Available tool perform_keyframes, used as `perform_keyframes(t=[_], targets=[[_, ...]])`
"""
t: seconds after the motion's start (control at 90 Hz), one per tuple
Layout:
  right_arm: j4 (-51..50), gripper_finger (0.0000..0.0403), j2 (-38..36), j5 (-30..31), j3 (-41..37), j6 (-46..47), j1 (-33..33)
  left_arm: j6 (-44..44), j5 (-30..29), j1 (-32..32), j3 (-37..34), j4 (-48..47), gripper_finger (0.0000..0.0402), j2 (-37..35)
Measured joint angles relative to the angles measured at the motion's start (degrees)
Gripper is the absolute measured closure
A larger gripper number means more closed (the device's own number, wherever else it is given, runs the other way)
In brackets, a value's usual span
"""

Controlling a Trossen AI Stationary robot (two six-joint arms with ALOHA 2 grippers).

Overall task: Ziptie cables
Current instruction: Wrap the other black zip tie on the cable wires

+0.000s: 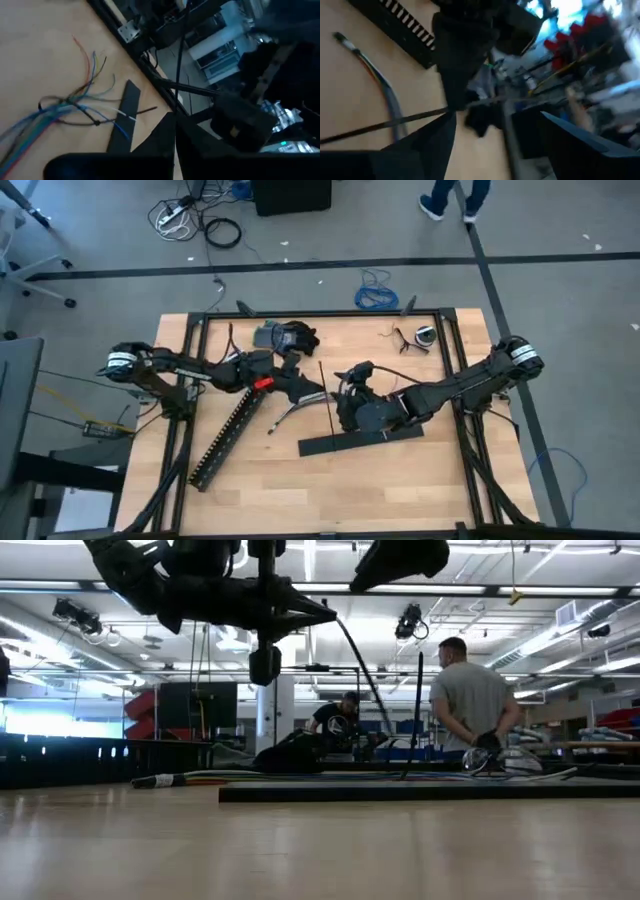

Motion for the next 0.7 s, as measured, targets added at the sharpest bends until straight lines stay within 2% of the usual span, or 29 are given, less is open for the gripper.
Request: perform_keyframes(t=[0.178, 0.3, 0.4, 0.544, 0.7], targets=[[-2.09, 0.0150, 0.00, -0.97, -0.02, 10.15, -0.50, 5.13, -0.02, 0.13, 0.00, -0.64, 0.0401, -0.44], [-3.53, 0.0160, 0.00, -6.74, -0.02, 14.82, -1.28, 7.47, 0.79, 0.11, -0.02, -1.49, 0.0401, -0.44], [-4.25, 0.0168, 0.00, -15.78, -0.02, 15.33, -2.37, 11.40, 2.59, 0.13, -0.02, -1.15, 0.0401, -0.50], [-6.19, 0.0181, -0.27, -33.42, -0.07, 15.17, -5.27, 18.29, 7.39, 0.15, -0.02, 0.59, 0.0401, -1.32], [-7.55, 0.0197, -2.27, -42.62, -0.07, 15.04, -9.47, 26.10, 16.74, 0.51, -0.02, 3.38, 0.0401, -2.74]])
